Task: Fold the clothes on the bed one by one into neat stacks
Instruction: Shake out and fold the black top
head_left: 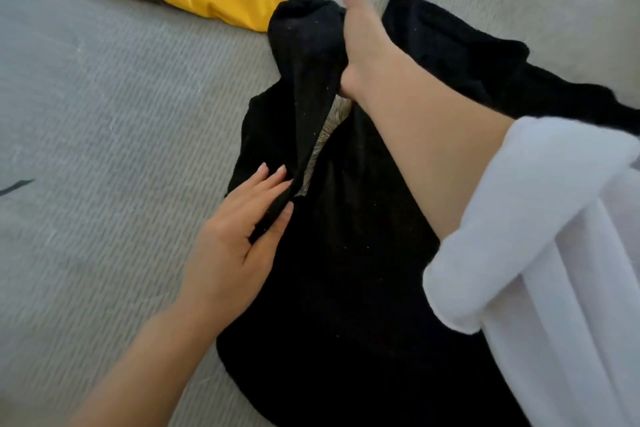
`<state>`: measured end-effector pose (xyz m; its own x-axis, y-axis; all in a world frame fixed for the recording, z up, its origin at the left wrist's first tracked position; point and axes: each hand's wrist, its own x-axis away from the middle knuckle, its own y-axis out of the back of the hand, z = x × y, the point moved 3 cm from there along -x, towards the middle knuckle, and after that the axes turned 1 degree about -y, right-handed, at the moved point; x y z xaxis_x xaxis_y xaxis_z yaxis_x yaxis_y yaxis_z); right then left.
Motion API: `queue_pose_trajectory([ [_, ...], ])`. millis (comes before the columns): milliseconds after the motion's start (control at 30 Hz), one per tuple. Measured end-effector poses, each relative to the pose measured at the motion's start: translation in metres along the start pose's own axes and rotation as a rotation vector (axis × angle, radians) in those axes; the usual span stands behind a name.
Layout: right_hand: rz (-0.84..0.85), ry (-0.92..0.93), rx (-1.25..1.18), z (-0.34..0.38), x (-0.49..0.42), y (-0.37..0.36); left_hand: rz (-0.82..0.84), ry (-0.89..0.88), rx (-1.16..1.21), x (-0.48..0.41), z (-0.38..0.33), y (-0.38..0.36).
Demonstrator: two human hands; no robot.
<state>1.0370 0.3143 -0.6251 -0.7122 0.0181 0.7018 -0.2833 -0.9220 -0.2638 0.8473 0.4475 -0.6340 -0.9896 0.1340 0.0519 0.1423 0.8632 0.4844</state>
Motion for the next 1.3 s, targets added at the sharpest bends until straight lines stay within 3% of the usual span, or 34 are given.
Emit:
queue_pose_trajectory([
  [100,-0.042,0.129,0.191,0.025,0.015,0.018,0.043,-0.038,-0.011,0.000,-0.014,-0.022],
  [267,0.033,0.306,-0.130,0.060,0.062,0.126,0.178,-0.174,-0.112,-0.003,-0.039,-0.052],
  [367,-0.154,0.262,-0.199,0.034,0.094,0.218,0.408,-0.260,-0.250,0.010,-0.045,-0.080],
  [467,-0.470,0.019,-0.114,-0.008,0.099,0.287,0.633,-0.277,-0.504,0.033,-0.030,-0.107],
  [533,-0.590,-0.084,-0.039,-0.024,0.097,0.310,0.710,-0.261,-0.620,0.047,-0.018,-0.115],
  [733,-0.685,0.215,-0.117,-0.004,0.085,0.335,0.742,-0.219,-0.645,0.060,-0.008,-0.114],
  [800,-0.824,0.180,0.064,-0.005,0.085,0.348,0.633,-0.229,-0.700,0.059,-0.013,-0.112],
  [900,-1.035,0.129,0.776,-0.011,0.099,0.350,0.395,-0.176,-0.771,0.049,-0.017,-0.107],
  [933,-1.002,0.234,1.004,-0.013,0.104,0.340,0.361,-0.157,-0.792,0.044,-0.015,-0.106],
  [1000,-0.747,0.463,1.308,-0.033,0.110,0.312,0.363,-0.129,-0.867,0.039,-0.002,-0.107],
  [1033,-0.581,0.482,1.432,-0.049,0.111,0.301,0.376,-0.104,-0.909,0.036,0.006,-0.107],
  [1100,-0.337,0.341,1.673,-0.083,0.113,0.289,0.403,-0.046,-0.962,0.031,0.018,-0.106],
  [1200,-0.305,0.264,1.723,-0.103,0.124,0.291,0.424,-0.029,-0.940,0.029,0.021,-0.104],
  [1300,-0.329,0.492,1.649,-0.109,0.165,0.293,0.485,-0.154,-0.927,0.043,0.011,-0.095],
])
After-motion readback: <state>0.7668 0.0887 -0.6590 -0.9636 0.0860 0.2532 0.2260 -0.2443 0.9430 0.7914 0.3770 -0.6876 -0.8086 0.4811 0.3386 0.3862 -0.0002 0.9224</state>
